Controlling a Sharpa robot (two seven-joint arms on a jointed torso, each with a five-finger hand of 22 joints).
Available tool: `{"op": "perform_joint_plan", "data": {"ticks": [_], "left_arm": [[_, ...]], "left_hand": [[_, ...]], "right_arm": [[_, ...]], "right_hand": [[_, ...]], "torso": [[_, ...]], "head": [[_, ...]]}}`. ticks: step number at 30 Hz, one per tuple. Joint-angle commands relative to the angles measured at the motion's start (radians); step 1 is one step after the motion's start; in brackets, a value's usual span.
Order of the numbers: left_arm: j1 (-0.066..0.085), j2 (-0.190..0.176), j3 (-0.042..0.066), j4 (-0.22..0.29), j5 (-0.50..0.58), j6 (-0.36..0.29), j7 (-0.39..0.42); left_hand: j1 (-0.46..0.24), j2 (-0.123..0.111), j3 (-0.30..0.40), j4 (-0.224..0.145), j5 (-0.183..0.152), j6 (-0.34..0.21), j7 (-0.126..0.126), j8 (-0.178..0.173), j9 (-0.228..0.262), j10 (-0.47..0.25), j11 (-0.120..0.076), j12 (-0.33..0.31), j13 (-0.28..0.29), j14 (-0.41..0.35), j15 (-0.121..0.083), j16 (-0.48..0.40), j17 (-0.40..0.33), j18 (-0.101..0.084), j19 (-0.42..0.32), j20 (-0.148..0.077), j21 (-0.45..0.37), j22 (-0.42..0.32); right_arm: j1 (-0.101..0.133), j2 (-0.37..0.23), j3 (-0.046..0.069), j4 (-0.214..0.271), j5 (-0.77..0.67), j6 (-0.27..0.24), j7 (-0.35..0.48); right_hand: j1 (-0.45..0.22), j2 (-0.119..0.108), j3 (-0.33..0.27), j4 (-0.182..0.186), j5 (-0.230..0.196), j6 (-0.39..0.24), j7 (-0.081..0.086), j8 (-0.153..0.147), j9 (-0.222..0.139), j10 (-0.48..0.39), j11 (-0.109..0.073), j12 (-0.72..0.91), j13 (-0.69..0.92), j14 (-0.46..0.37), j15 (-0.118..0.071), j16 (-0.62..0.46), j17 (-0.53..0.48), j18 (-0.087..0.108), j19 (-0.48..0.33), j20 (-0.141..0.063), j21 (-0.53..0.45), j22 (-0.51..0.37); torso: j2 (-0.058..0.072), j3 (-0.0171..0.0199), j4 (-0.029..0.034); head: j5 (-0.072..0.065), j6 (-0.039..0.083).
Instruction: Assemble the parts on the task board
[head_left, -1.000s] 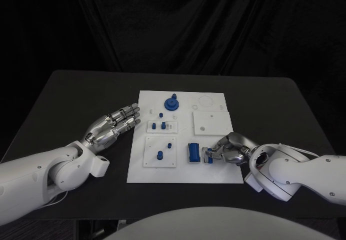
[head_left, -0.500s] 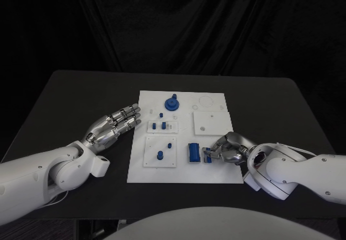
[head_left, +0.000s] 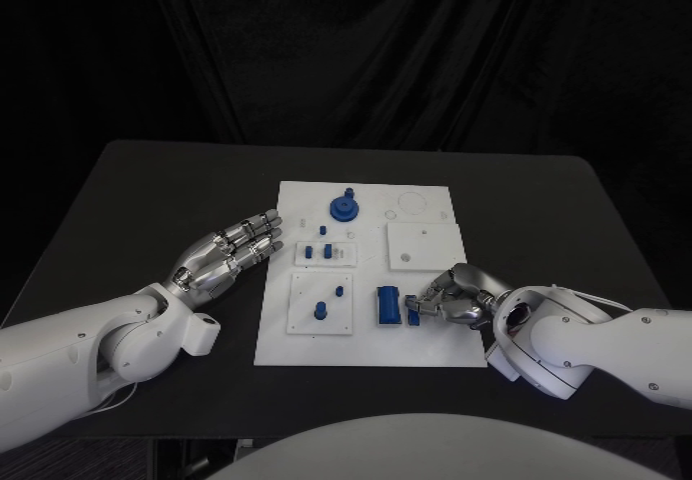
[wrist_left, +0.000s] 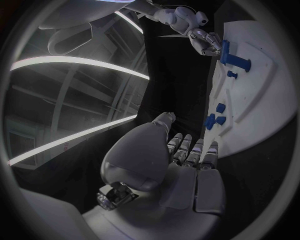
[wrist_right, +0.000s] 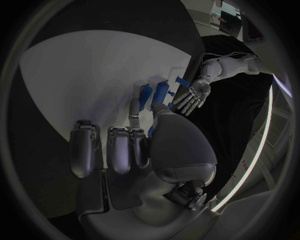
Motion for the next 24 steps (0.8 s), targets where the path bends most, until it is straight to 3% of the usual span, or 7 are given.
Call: {"op": "perform_joint_plan", "data": {"ticks": [1,9,13,17,24], "left_arm": [[-0.003,0.001,0.001,0.001,0.002,0.016,0.009],[-0.005,-0.001,0.001,0.002,0.002,0.015,0.009],[-0.005,-0.003,0.001,0.003,0.002,0.014,0.010],[-0.006,-0.005,0.001,0.004,0.002,0.013,0.011],[-0.006,-0.011,0.001,0.007,0.002,0.010,0.011]], "left_hand": [[-0.005,0.009,0.005,0.000,0.006,-0.005,-0.003,0.001,0.000,0.000,0.009,0.004,0.001,0.000,0.009,0.004,0.001,-0.002,-0.003,0.004,-0.004,0.000],[-0.006,0.010,0.007,0.000,0.006,-0.005,-0.002,0.001,0.000,-0.001,0.009,0.004,0.001,0.000,0.009,0.005,0.001,-0.003,-0.003,0.004,-0.004,0.000],[-0.006,0.010,0.007,0.000,0.006,-0.005,-0.002,0.001,0.000,-0.001,0.009,0.004,0.001,0.000,0.009,0.005,0.001,-0.003,-0.003,0.004,-0.004,0.000],[-0.006,0.010,0.008,0.001,0.006,-0.004,-0.002,0.001,0.000,-0.001,0.009,0.004,0.001,0.000,0.010,0.005,0.001,-0.003,-0.003,0.004,-0.004,0.000],[-0.006,0.010,0.009,0.001,0.006,-0.004,-0.002,0.001,0.000,-0.001,0.009,0.006,0.001,0.001,0.010,0.006,0.001,-0.003,-0.003,0.004,-0.004,0.000]], "right_arm": [[-0.001,0.001,0.001,0.000,-0.016,-0.009,-0.022],[-0.001,-0.004,0.001,0.004,-0.018,-0.024,-0.009],[-0.001,-0.013,0.001,0.009,-0.021,-0.044,0.016],[-0.001,-0.029,0.000,0.019,-0.029,-0.057,0.035],[-0.002,-0.072,-0.002,0.047,-0.035,-0.034,0.038]], "right_hand": [[-0.017,0.002,-0.011,0.001,-0.013,-0.005,0.004,0.004,0.003,0.104,0.006,0.003,0.263,0.083,0.006,-0.003,0.161,-0.001,0.043,0.008,-0.006,0.214],[-0.074,0.015,-0.060,0.002,-0.114,-0.019,0.005,0.026,0.014,0.104,0.007,0.003,0.263,0.083,0.008,-0.004,0.158,-0.001,0.042,0.010,-0.009,0.213],[-0.075,0.018,-0.063,0.001,-0.115,-0.019,0.004,0.029,0.015,0.104,0.007,0.003,0.263,0.083,0.008,-0.004,0.159,-0.001,0.043,0.010,-0.007,0.213],[-0.043,0.016,-0.063,-0.006,-0.071,-0.028,0.003,0.035,0.017,0.104,0.006,0.003,0.263,0.083,0.007,-0.003,0.160,-0.001,0.043,0.009,-0.005,0.214],[-0.035,0.012,-0.067,-0.004,-0.068,-0.040,0.006,0.035,0.018,0.104,0.008,0.003,0.263,0.083,0.008,-0.003,0.159,-0.002,0.043,0.010,-0.005,0.214]], "torso": [[0.000,0.0000,-0.0004],[0.000,0.0008,-0.0010],[0.000,0.0007,-0.0013],[0.000,0.0005,-0.0008],[0.000,0.0006,-0.0002]], "head": [[-0.002,0.000],[0.001,0.000],[0.004,0.000],[0.005,0.000],[0.005,0.000]]}}
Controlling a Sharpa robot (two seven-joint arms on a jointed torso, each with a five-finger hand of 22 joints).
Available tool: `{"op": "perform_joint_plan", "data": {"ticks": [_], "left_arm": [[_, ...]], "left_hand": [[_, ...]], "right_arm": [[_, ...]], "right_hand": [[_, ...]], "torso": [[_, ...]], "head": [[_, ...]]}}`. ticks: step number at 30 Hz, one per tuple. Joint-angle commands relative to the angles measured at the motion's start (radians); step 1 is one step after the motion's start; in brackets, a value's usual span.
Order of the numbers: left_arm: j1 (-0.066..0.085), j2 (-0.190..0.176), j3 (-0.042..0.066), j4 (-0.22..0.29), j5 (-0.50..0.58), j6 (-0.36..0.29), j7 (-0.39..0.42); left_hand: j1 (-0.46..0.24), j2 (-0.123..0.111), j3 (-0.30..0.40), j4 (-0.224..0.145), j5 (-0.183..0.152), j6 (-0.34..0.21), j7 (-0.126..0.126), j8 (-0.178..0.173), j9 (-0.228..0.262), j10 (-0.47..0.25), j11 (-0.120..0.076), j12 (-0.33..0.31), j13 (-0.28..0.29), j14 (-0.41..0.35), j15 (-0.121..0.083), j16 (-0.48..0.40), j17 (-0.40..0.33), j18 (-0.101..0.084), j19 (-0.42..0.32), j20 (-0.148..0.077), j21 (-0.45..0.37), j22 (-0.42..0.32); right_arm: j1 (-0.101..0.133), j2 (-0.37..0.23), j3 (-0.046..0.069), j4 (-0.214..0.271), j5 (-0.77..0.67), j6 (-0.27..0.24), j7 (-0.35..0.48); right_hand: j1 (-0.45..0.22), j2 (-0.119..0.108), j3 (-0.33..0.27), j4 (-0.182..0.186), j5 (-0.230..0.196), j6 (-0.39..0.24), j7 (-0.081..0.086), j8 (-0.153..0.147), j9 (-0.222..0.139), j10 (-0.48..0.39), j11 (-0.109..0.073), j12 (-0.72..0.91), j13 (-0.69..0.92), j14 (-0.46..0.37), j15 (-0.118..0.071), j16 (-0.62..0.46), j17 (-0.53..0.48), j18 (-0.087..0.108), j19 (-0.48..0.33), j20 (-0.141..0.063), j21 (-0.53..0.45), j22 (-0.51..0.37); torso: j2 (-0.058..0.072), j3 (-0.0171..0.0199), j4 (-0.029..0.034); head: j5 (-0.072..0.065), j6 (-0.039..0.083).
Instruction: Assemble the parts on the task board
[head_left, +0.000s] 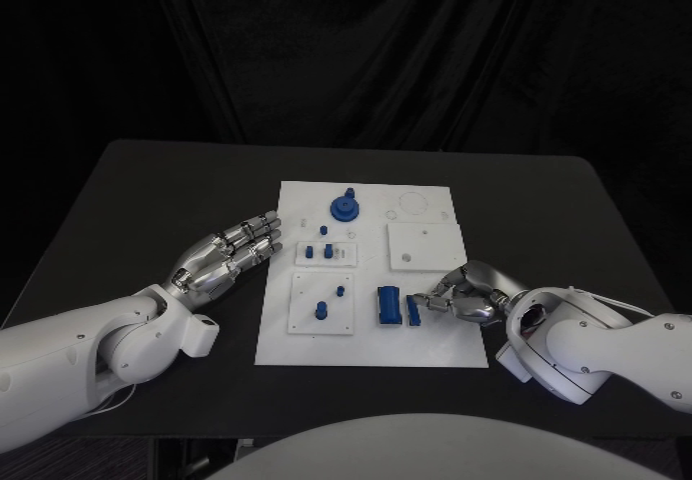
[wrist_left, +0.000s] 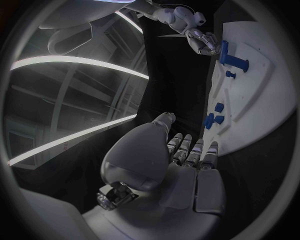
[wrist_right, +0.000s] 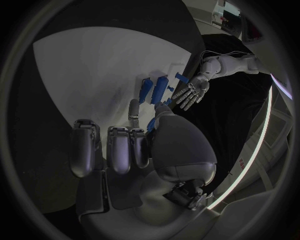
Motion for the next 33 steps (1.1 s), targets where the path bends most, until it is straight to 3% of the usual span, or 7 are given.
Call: {"op": "perform_joint_plan", "data": {"ticks": [1,9,12,16,20,26,33], "left_arm": [[-0.002,-0.003,0.001,0.004,0.002,0.008,0.012],[-0.002,-0.008,0.001,0.005,0.002,0.007,0.013],[-0.002,-0.007,0.001,0.006,0.002,0.007,0.013],[-0.002,-0.008,0.001,0.007,0.002,0.007,0.013],[-0.003,-0.011,0.001,0.008,0.002,0.005,0.012],[-0.003,-0.011,0.001,0.007,0.002,0.005,0.011],[-0.003,-0.009,0.001,0.005,0.002,0.007,0.010]], "left_hand": [[-0.002,0.006,0.006,-0.002,0.006,-0.004,-0.002,0.001,0.000,-0.001,0.009,0.006,0.001,0.000,0.010,0.006,0.002,-0.003,-0.003,0.004,-0.004,0.000],[-0.002,0.006,0.006,-0.002,0.006,-0.004,-0.002,0.001,0.000,-0.001,0.009,0.006,0.001,0.000,0.010,0.006,0.002,-0.003,-0.003,0.004,-0.004,0.000],[-0.002,0.006,0.006,-0.002,0.006,-0.004,-0.002,0.001,0.000,-0.001,0.009,0.006,0.001,0.000,0.010,0.006,0.002,-0.003,-0.003,0.004,-0.004,0.000],[-0.002,0.006,0.007,-0.002,0.006,-0.003,-0.002,0.001,0.000,-0.001,0.009,0.006,0.001,0.000,0.010,0.007,0.002,-0.003,-0.003,0.004,-0.004,0.000],[-0.002,0.006,0.007,-0.002,0.006,-0.003,-0.002,0.001,0.000,-0.001,0.009,0.006,0.001,0.000,0.010,0.007,0.002,-0.003,-0.003,0.004,-0.004,0.000],[-0.002,0.005,0.008,-0.002,0.006,-0.003,-0.002,0.001,0.001,0.000,0.009,0.008,0.001,0.001,0.011,0.008,0.002,-0.003,-0.004,0.005,-0.003,0.000],[-0.002,0.005,0.008,-0.002,0.006,-0.003,-0.002,0.001,0.001,0.000,0.009,0.008,0.001,0.001,0.011,0.008,0.002,-0.003,-0.004,0.005,-0.003,0.000]], "right_arm": [[-0.002,-0.018,-0.002,0.019,-0.015,-0.002,0.012],[-0.006,-0.049,-0.008,0.052,-0.016,0.054,-0.009],[-0.006,-0.050,-0.008,0.050,-0.016,0.077,-0.018],[-0.006,-0.049,-0.009,0.046,-0.016,0.103,-0.029],[-0.007,-0.046,-0.009,0.042,-0.016,0.116,-0.037],[-0.007,-0.040,-0.009,0.035,-0.016,0.129,-0.044],[-0.007,-0.029,-0.009,0.024,-0.016,0.140,-0.049]], "right_hand": [[0.006,-0.002,-0.006,0.000,0.003,-0.006,0.001,0.006,0.002,0.104,0.008,0.003,0.263,0.083,0.008,-0.003,0.158,-0.001,0.047,0.006,0.000,0.214],[0.015,-0.006,-0.011,0.001,0.000,-0.003,-0.001,0.023,0.011,0.104,0.007,0.003,0.263,0.082,0.008,-0.004,0.156,-0.001,0.046,0.007,-0.002,0.213],[0.016,-0.001,-0.021,0.004,-0.025,-0.001,-0.007,0.063,0.037,0.104,0.002,0.003,0.263,0.084,0.005,0.001,0.167,-0.003,0.049,0.004,0.006,0.216],[0.021,0.004,-0.034,0.004,-0.040,-0.014,-0.015,0.122,0.081,0.104,-0.005,0.003,0.263,0.085,-0.001,0.003,0.171,-0.003,0.051,-0.001,0.009,0.216],[0.027,0.007,-0.040,0.003,-0.043,-0.024,-0.019,0.159,0.110,0.104,-0.009,0.003,0.263,0.085,-0.005,0.003,0.171,-0.003,0.051,-0.004,0.009,0.217],[0.071,0.008,-0.042,-0.004,-0.004,-0.046,-0.029,0.221,0.163,0.104,-0.017,0.003,0.263,0.085,-0.012,0.003,0.169,-0.003,0.051,-0.011,0.008,0.216],[0.109,0.010,-0.039,-0.010,0.040,-0.059,-0.034,0.244,0.182,0.104,-0.022,0.003,0.263,0.084,-0.016,0.002,0.167,-0.003,0.050,-0.014,0.007,0.216]], "torso": [[0.000,0.0001,0.0007],[0.000,-0.0006,0.0011],[0.001,-0.0009,0.0013],[0.001,0.0005,-0.0030],[-0.001,0.0003,-0.0038],[-0.001,0.0000,0.0009],[0.001,-0.0001,0.0023]], "head": [[0.001,0.000],[-0.006,0.000],[-0.008,0.000],[0.000,0.000],[0.002,0.000],[-0.002,0.000],[-0.004,0.000]]}}
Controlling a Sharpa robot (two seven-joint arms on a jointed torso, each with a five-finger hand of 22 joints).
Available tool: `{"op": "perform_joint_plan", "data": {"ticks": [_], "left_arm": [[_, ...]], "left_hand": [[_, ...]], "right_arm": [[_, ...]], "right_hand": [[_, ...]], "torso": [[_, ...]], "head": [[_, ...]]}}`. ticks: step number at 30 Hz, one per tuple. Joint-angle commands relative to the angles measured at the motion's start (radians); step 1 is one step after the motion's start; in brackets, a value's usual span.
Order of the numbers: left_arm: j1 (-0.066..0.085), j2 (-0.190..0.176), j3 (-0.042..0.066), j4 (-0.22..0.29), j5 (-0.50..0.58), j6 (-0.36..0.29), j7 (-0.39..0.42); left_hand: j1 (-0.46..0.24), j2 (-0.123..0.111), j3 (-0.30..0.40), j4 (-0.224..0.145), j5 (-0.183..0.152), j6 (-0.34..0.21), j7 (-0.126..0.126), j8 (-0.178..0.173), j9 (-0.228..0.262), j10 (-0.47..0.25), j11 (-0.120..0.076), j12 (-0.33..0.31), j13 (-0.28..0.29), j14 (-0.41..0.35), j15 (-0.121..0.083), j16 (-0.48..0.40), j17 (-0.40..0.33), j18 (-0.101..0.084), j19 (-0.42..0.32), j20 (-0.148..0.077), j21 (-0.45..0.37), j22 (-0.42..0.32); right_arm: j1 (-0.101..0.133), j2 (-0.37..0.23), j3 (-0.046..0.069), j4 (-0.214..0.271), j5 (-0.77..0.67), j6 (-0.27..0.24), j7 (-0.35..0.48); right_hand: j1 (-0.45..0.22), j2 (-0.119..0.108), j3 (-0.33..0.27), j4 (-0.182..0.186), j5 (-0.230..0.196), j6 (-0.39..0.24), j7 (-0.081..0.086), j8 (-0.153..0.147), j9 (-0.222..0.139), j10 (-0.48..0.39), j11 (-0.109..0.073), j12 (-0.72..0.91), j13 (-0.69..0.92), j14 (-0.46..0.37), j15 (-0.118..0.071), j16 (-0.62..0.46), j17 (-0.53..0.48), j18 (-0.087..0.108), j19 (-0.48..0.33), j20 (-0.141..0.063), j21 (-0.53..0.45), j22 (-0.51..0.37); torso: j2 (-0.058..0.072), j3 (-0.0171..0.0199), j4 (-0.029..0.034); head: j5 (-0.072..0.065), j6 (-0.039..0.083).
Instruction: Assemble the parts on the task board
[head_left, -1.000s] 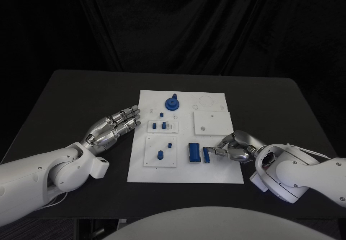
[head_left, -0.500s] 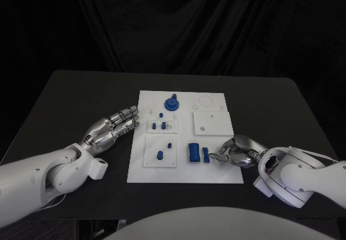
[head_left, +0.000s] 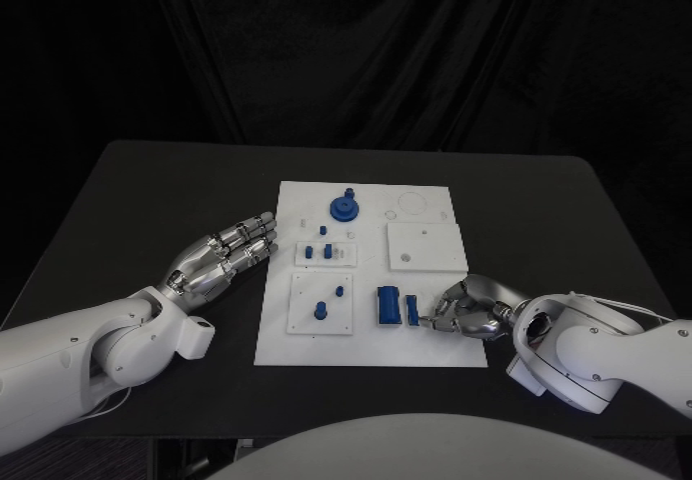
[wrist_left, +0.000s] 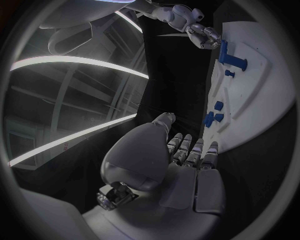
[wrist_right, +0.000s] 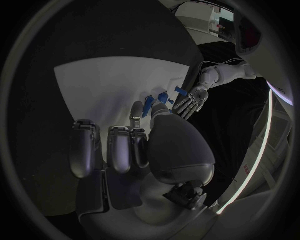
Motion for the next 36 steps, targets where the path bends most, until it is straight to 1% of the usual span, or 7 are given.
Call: {"op": "perform_joint_plan", "data": {"ticks": [1,6,19,27,30,32,36], "left_arm": [[-0.002,0.003,0.001,0.001,0.002,0.008,0.010],[-0.002,0.005,0.001,-0.001,0.002,0.009,0.010],[-0.003,0.005,0.001,-0.002,0.002,0.011,0.007],[-0.004,0.007,0.001,-0.003,0.002,0.014,0.007],[-0.004,0.008,0.001,-0.004,0.001,0.014,0.007],[-0.005,0.008,0.001,-0.004,0.001,0.014,0.007],[-0.005,0.007,0.001,-0.004,0.001,0.014,0.007]], "left_hand": [[-0.002,0.005,0.005,0.001,0.006,-0.003,-0.002,0.001,0.001,0.000,0.009,0.004,0.001,-0.002,0.007,0.004,0.001,-0.004,-0.004,0.004,-0.003,0.000],[-0.003,0.005,0.006,0.001,0.006,-0.003,-0.002,0.002,0.001,0.000,0.010,0.004,0.001,-0.002,0.008,0.003,0.001,-0.004,-0.004,0.004,-0.004,0.000],[-0.003,0.005,0.006,0.001,0.006,-0.003,-0.002,0.002,0.001,0.000,0.010,0.004,0.001,-0.002,0.008,0.003,0.001,-0.004,-0.004,0.004,-0.004,0.000],[-0.003,0.005,0.007,0.002,0.006,-0.003,-0.002,0.001,0.001,0.000,0.011,0.004,0.002,-0.002,0.008,0.004,0.001,-0.004,-0.003,0.005,-0.004,0.000],[-0.003,0.005,0.007,0.002,0.006,-0.003,-0.002,0.001,0.001,0.000,0.011,0.004,0.002,-0.002,0.008,0.004,0.001,-0.004,-0.003,0.005,-0.004,0.000],[-0.003,0.005,0.007,0.002,0.006,-0.003,-0.002,0.001,0.001,0.000,0.011,0.004,0.002,-0.002,0.008,0.004,0.001,-0.004,-0.003,0.005,-0.004,0.000],[-0.003,0.005,0.007,0.002,0.006,-0.003,-0.002,0.001,0.001,0.000,0.011,0.004,0.002,-0.002,0.008,0.004,0.001,-0.004,-0.003,0.005,-0.004,0.000]], "right_arm": [[-0.003,0.003,0.000,-0.004,-0.006,0.026,-0.026],[-0.003,0.011,0.000,-0.011,-0.006,0.023,-0.026],[-0.003,0.028,0.000,-0.021,-0.006,0.021,-0.029],[-0.003,0.040,0.000,-0.031,-0.006,0.037,-0.032],[-0.003,0.045,0.000,-0.033,-0.006,0.052,-0.034],[-0.003,0.048,0.000,-0.034,-0.006,0.061,-0.035],[-0.003,0.051,0.000,-0.036,-0.006,0.074,-0.036]], "right_hand": [[0.015,0.001,0.001,-0.008,0.008,-0.006,-0.002,0.008,0.004,0.104,-0.008,0.003,0.263,0.089,-0.008,0.002,0.166,-0.003,0.050,-0.008,0.001,0.215],[0.020,0.003,0.002,-0.008,0.010,-0.006,-0.003,0.012,0.007,0.104,-0.009,0.003,0.263,0.088,-0.009,0.001,0.165,-0.002,0.049,-0.008,0.000,0.215],[0.014,0.013,-0.002,0.003,0.005,0.000,-0.005,0.026,0.016,0.104,-0.011,0.003,0.263,0.088,-0.010,0.000,0.162,-0.002,0.048,-0.009,-0.003,0.214],[0.056,0.022,0.008,-0.010,0.008,-0.005,-0.013,0.042,0.029,0.104,-0.017,0.003,0.263,0.087,-0.015,-0.002,0.158,-0.001,0.047,-0.014,-0.006,0.213],[0.096,0.022,0.018,-0.026,0.025,-0.010,-0.015,0.046,0.032,0.104,-0.020,0.003,0.263,0.086,-0.018,-0.003,0.155,-0.001,0.046,-0.017,-0.008,0.213],[0.139,0.020,0.031,-0.047,0.064,-0.017,-0.017,0.042,0.031,0.104,-0.022,0.003,0.263,0.086,-0.020,-0.005,0.152,0.000,0.045,-0.019,-0.009,0.212],[0.171,0.014,0.043,-0.064,0.098,-0.020,-0.016,0.037,0.027,0.104,-0.021,0.003,0.263,0.085,-0.020,-0.006,0.149,0.000,0.045,-0.020,-0.010,0.212]], "torso": [[0.002,-0.0003,0.0001],[0.002,-0.0010,0.0010],[0.001,-0.0002,-0.0010],[0.001,-0.0004,-0.0009],[0.001,-0.0004,-0.0005],[0.001,-0.0003,-0.0002],[0.001,-0.0006,-0.0002]], "head": [[0.000,0.000],[0.000,0.000],[0.003,0.000],[0.004,0.000],[0.003,0.000],[0.004,0.000],[0.005,0.000]]}}
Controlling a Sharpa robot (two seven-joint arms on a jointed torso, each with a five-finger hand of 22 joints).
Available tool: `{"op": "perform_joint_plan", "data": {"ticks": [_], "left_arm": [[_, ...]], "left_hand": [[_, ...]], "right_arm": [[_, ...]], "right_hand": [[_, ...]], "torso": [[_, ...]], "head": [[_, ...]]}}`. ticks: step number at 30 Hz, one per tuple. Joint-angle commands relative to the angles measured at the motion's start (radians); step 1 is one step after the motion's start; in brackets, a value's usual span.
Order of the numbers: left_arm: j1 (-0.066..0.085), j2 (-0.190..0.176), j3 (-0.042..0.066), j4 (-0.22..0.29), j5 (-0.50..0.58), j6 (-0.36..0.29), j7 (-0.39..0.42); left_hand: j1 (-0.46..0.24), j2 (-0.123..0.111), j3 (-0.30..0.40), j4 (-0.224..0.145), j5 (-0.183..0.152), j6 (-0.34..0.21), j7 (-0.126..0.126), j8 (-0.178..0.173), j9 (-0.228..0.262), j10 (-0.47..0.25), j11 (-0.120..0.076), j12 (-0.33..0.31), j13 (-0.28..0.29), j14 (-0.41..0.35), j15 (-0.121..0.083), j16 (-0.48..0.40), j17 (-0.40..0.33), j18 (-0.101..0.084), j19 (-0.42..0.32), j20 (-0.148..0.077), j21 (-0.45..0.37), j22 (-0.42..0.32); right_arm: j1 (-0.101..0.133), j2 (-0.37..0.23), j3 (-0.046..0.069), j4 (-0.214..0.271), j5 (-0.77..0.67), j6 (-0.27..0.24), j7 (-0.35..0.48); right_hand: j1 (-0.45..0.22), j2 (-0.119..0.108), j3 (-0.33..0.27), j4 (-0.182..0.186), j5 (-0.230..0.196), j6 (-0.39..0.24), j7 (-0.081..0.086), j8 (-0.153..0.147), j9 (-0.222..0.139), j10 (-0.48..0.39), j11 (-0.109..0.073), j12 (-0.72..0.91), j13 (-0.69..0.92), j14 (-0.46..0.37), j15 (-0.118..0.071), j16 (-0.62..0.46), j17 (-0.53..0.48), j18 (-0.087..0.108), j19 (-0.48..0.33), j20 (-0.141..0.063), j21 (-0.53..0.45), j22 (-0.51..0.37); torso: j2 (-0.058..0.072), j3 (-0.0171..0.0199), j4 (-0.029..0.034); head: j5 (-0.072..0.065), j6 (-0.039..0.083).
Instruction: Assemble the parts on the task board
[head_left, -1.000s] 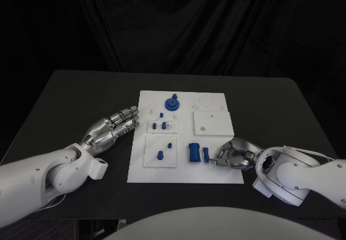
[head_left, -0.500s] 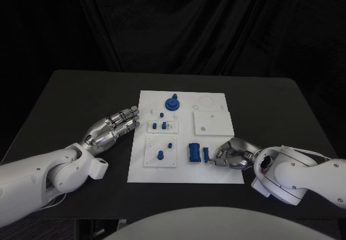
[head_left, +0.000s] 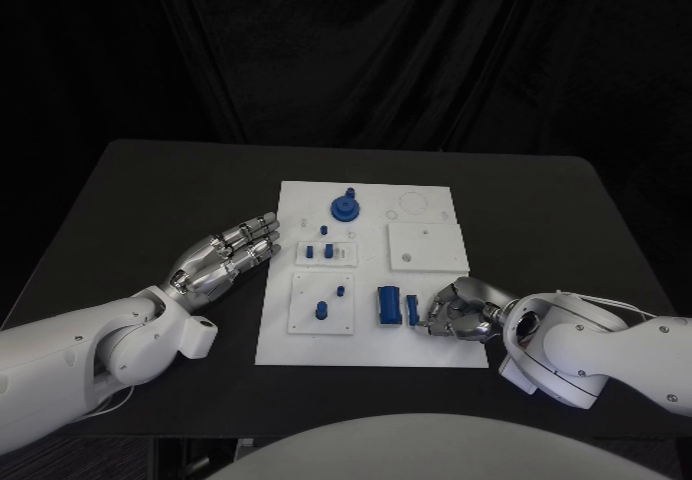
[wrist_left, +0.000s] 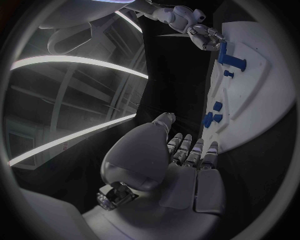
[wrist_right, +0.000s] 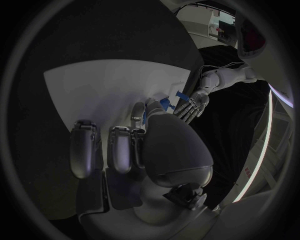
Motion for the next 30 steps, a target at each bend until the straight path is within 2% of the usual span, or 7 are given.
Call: {"op": "perform_joint_plan", "data": {"ticks": [1,6,12,19,24,27,30], "left_arm": [[-0.003,0.001,0.001,0.001,0.001,0.013,0.010],[-0.003,0.000,0.001,0.002,0.001,0.012,0.011],[-0.004,-0.002,0.001,0.004,-0.008,-0.005,0.033],[-0.003,-0.022,0.001,0.031,-0.016,-0.041,0.062],[0.005,-0.048,0.001,0.065,-0.018,-0.092,0.092],[0.021,-0.059,0.001,0.079,-0.018,-0.110,0.104],[0.045,-0.061,0.001,0.086,-0.019,-0.122,0.114]], "left_hand": [[-0.003,0.005,0.005,-0.001,0.006,-0.003,-0.002,0.001,0.001,0.000,0.004,0.005,0.002,0.002,0.005,0.004,0.002,-0.004,-0.003,0.005,-0.004,0.000],[-0.003,0.005,0.006,-0.001,0.007,-0.003,-0.001,0.001,0.001,0.000,0.004,0.005,0.002,0.002,0.005,0.004,0.002,-0.005,-0.003,0.005,-0.004,0.000],[0.001,0.000,0.014,-0.006,0.012,0.011,0.004,0.005,0.003,0.004,0.009,0.016,0.003,0.003,0.005,0.007,0.002,-0.006,-0.004,0.004,-0.004,0.000],[0.005,-0.015,0.039,-0.008,0.057,0.045,0.029,0.011,0.006,0.016,0.011,0.041,0.005,0.006,0.001,0.017,0.003,-0.005,-0.003,0.004,-0.004,0.000],[0.008,-0.034,0.066,-0.002,0.077,0.111,0.072,0.024,0.011,0.065,0.030,0.111,0.011,0.012,-0.020,0.032,0.005,0.000,-0.002,-0.002,-0.005,-0.001],[0.009,-0.041,0.076,0.003,0.084,0.137,0.086,0.028,0.013,0.081,0.029,0.127,0.013,0.014,-0.027,0.036,0.005,0.002,-0.002,-0.007,-0.005,-0.001],[0.010,-0.046,0.084,0.006,0.086,0.156,0.093,0.031,0.015,0.090,0.028,0.136,0.013,0.017,-0.033,0.041,0.006,0.000,-0.003,-0.015,-0.004,0.000]], "right_arm": [[-0.003,0.001,-0.001,-0.002,-0.005,0.037,-0.023],[-0.003,0.000,-0.001,-0.002,-0.005,0.048,-0.020],[-0.003,-0.010,-0.001,0.007,-0.008,0.047,-0.007],[0.002,-0.047,0.001,0.035,-0.019,0.004,0.040],[0.049,-0.057,0.003,0.030,-0.011,-0.031,0.086],[0.083,-0.053,0.003,0.016,0.017,-0.062,0.126],[0.115,-0.050,0.003,0.004,0.054,-0.125,0.198]], "right_hand": [[0.030,-0.001,0.007,-0.013,0.016,-0.005,0.001,-0.005,-0.005,0.104,-0.006,0.002,0.261,0.085,-0.006,-0.006,0.149,0.000,0.041,-0.009,-0.005,0.211],[0.038,-0.004,0.010,-0.018,0.016,-0.005,0.002,-0.007,-0.006,0.104,-0.006,0.002,0.261,0.085,-0.005,-0.007,0.147,0.000,0.041,-0.009,-0.006,0.211],[0.053,-0.017,0.011,-0.026,-0.023,-0.002,0.006,-0.010,-0.011,0.104,-0.002,0.002,0.261,0.085,-0.002,-0.007,0.146,0.000,0.040,-0.007,-0.008,0.210],[0.064,-0.024,0.011,-0.032,-0.034,0.000,0.007,-0.011,-0.012,0.104,-0.001,0.002,0.261,0.084,-0.001,-0.008,0.146,0.000,0.040,-0.006,-0.008,0.211],[0.077,-0.029,0.015,-0.034,-0.007,0.007,0.008,-0.015,-0.019,0.104,0.000,0.002,0.261,0.077,0.000,-0.024,0.109,0.005,0.031,-0.004,-0.029,0.203],[0.088,-0.030,0.022,-0.032,0.012,0.009,0.010,-0.028,-0.032,0.104,0.002,0.002,0.261,0.071,0.002,-0.037,0.084,0.010,0.021,-0.002,-0.051,0.196],[0.109,-0.037,0.044,-0.014,0.054,0.016,0.020,-0.069,-0.076,0.104,0.009,0.002,0.261,0.035,0.011,-0.111,-0.044,0.042,-0.044,0.005,-0.194,0.146]], "torso": [[0.000,0.0000,-0.0001],[0.001,-0.0001,0.0000],[0.000,0.0006,0.0006],[0.000,0.0002,-0.0006],[-0.002,0.0011,-0.0018],[-0.005,0.0019,-0.0028],[-0.012,0.0036,-0.0045]], "head": [[0.002,0.000],[0.001,0.000],[0.002,0.000],[0.008,0.000],[0.009,0.000],[0.009,0.000],[0.016,0.000]]}}
